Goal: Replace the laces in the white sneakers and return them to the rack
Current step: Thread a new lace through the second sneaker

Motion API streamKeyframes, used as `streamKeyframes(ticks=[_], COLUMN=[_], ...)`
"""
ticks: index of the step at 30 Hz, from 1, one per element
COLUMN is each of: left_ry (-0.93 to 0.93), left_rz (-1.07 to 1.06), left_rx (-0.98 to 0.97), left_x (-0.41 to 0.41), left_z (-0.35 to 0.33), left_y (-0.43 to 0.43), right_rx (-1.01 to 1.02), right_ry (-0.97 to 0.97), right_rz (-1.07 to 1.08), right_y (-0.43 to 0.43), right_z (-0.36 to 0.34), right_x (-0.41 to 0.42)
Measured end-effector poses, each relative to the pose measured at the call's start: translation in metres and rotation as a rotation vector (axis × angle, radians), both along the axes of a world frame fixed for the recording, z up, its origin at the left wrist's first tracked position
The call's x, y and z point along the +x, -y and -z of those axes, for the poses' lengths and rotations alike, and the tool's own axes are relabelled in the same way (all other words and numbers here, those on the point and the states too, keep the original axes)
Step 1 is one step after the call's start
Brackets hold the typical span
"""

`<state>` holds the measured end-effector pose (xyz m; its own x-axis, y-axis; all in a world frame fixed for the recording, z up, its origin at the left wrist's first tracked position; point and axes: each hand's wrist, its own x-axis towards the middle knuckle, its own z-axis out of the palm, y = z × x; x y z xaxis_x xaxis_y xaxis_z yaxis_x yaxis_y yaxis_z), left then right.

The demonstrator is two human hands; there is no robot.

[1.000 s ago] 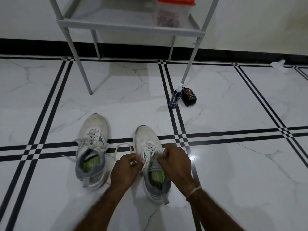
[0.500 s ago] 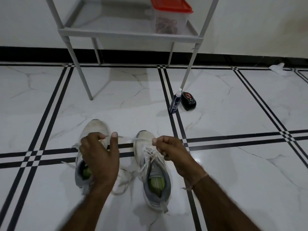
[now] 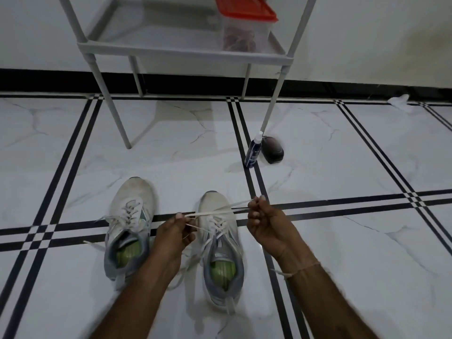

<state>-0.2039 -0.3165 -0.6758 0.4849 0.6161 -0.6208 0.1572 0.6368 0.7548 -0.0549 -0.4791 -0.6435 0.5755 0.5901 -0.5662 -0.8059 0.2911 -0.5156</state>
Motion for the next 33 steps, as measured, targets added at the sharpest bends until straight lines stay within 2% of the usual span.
streamKeyframes(ticks=[3, 5, 7, 10, 13, 14, 15, 17, 18, 19, 21, 22, 23, 27, 30, 32, 33], left_ry=[0.077, 0.111, 0.131, 0.042, -0.029, -0.057, -0.126, -0.295, -0.268, -0.187, 0.006, 0.067, 0.081, -0.066, -0.325, -0.239, -0.140], left_rz=[0.018, 0.098, 0.131, 0.033, -0.150, -0.172, -0.159, 0.021, 0.147, 0.269, 0.456, 0.524, 0.535, 0.376, 0.339, 0.428, 0.518], left_rx=[0.015, 0.131, 0.152, -0.005, -0.240, -0.198, -0.022, 0.680, 0.957, 1.010, 0.796, 0.740, 0.764, 0.907, 1.275, 1.319, 1.211], left_x=[-0.002, -0.007, -0.010, -0.009, -0.011, -0.013, -0.015, -0.018, -0.016, -0.009, 0.007, 0.012, 0.013, -0.010, -0.023, -0.018, -0.013], left_z=[-0.009, -0.017, -0.022, -0.020, -0.008, -0.004, -0.001, 0.002, -0.001, -0.009, -0.027, -0.030, -0.029, -0.014, -0.008, -0.010, -0.010], left_y=[0.012, 0.021, 0.028, 0.031, 0.023, 0.022, 0.023, 0.024, 0.027, 0.032, 0.040, 0.040, 0.035, -0.003, -0.013, -0.001, 0.007], right_rx=[0.068, 0.073, 0.036, -0.042, -0.122, -0.155, -0.184, -0.215, -0.219, -0.218, -0.216, -0.202, -0.181, -0.170, -0.244, -0.311, -0.331], right_ry=[0.008, 0.079, 0.180, 0.288, 0.274, 0.271, 0.276, 0.309, 0.320, 0.322, 0.316, 0.300, 0.268, 0.191, 0.269, 0.384, 0.448], right_rz=[0.035, -0.028, -0.099, -0.054, 0.010, 0.000, -0.029, -0.128, -0.190, -0.246, -0.321, -0.327, -0.303, -0.154, -0.223, -0.341, -0.393], right_y=[0.001, 0.004, 0.004, -0.001, -0.003, -0.001, -0.001, -0.003, -0.007, -0.010, -0.018, -0.020, -0.021, -0.007, 0.000, -0.003, -0.007], right_z=[-0.006, -0.023, -0.041, -0.053, -0.044, -0.040, -0.034, -0.025, -0.021, -0.018, -0.015, -0.016, -0.017, -0.013, -0.007, -0.006, -0.006], right_x=[-0.001, 0.000, 0.002, 0.014, 0.021, 0.019, 0.016, 0.003, -0.006, -0.015, -0.029, -0.033, -0.034, -0.021, -0.026, -0.037, -0.042])
